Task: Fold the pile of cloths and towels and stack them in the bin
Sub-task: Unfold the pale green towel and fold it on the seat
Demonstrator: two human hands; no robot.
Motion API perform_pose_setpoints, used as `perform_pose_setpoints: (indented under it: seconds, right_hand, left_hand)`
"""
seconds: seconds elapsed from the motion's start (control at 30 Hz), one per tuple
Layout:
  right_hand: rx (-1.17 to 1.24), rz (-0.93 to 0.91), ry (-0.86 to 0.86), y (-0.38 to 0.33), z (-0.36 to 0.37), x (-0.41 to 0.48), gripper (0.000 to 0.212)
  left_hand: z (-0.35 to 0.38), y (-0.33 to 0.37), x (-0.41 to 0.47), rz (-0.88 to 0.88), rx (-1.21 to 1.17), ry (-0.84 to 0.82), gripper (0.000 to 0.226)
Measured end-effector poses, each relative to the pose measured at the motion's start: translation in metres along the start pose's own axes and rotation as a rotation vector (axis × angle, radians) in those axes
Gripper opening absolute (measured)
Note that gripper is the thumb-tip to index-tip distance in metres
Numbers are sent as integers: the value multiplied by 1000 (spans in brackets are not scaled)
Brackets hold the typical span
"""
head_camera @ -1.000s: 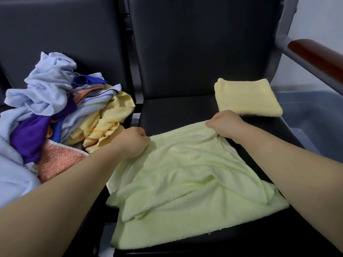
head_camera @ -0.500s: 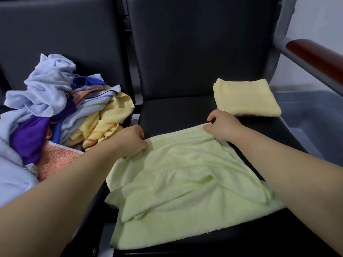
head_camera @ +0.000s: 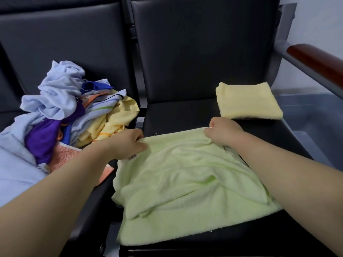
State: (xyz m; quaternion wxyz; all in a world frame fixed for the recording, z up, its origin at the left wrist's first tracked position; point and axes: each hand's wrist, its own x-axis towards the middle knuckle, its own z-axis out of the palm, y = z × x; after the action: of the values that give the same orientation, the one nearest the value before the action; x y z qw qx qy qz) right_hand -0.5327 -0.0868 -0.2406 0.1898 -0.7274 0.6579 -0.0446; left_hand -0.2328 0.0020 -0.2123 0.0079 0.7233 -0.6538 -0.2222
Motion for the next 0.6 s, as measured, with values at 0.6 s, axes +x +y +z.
perform_pose_setpoints:
  seconds: [0.6]
  right_hand:
    - [38,-3,125,2,18,-12,19]
  left_hand:
    - [-22,-31,-45,71,140,151,32]
